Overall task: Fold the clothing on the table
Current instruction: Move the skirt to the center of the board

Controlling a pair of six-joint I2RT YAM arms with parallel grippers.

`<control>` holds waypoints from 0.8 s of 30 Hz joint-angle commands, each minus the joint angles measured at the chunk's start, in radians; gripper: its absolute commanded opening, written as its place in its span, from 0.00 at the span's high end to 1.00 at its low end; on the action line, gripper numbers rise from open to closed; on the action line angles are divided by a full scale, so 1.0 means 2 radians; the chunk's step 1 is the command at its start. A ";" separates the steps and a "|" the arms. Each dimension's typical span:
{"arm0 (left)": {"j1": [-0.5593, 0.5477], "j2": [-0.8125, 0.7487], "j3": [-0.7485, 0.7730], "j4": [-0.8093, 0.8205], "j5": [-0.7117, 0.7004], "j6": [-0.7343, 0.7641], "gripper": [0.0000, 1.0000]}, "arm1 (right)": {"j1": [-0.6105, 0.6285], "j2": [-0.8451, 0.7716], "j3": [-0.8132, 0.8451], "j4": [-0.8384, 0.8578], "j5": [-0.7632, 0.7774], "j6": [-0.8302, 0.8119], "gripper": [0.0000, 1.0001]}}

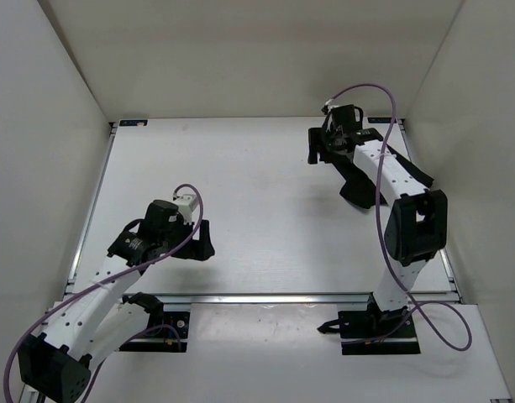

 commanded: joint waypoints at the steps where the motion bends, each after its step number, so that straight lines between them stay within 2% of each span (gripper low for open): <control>1: -0.008 -0.008 -0.007 0.021 0.023 0.009 0.04 | -0.004 0.034 0.039 0.014 0.054 -0.043 0.34; 3: -0.008 -0.008 -0.009 0.023 0.007 0.001 0.17 | -0.007 0.066 0.056 0.024 0.074 -0.060 0.31; 7: -0.017 -0.003 -0.009 0.019 -0.005 -0.007 0.08 | -0.021 0.116 0.091 0.060 0.090 -0.109 0.30; 12: -0.025 -0.001 -0.016 0.015 -0.018 -0.021 0.09 | -0.037 0.210 0.213 0.056 0.093 -0.140 0.32; 16: -0.027 0.014 -0.013 0.013 -0.017 -0.022 0.08 | -0.044 0.278 0.278 0.055 0.095 -0.184 0.35; 19: -0.026 0.018 -0.011 0.012 -0.021 -0.025 0.08 | -0.058 0.289 0.277 0.064 0.058 -0.169 0.37; 24: -0.024 0.023 -0.012 0.013 -0.026 -0.028 0.07 | -0.057 0.300 0.271 0.059 0.044 -0.177 0.39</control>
